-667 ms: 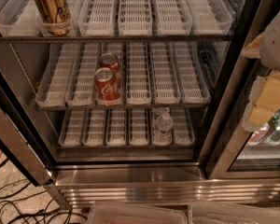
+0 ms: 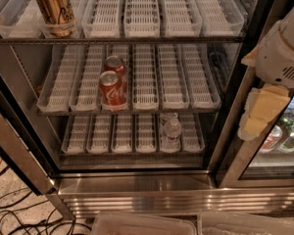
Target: Pick orange can from top shelf of fridge
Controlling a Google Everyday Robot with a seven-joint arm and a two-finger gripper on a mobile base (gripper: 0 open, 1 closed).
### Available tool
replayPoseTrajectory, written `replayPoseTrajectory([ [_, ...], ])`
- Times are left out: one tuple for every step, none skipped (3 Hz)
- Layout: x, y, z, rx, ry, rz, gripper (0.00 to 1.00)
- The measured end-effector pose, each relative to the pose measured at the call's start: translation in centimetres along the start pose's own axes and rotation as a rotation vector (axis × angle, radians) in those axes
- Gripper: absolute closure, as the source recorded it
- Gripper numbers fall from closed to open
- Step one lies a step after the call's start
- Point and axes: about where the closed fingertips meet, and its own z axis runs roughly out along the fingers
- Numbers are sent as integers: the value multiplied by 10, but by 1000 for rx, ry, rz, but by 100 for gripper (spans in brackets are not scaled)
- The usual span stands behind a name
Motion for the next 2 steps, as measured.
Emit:
replayPoseTrajectory([
  [-12, -8, 38, -2, 0, -8, 0],
  [-26, -4, 82, -47, -35, -58, 0],
])
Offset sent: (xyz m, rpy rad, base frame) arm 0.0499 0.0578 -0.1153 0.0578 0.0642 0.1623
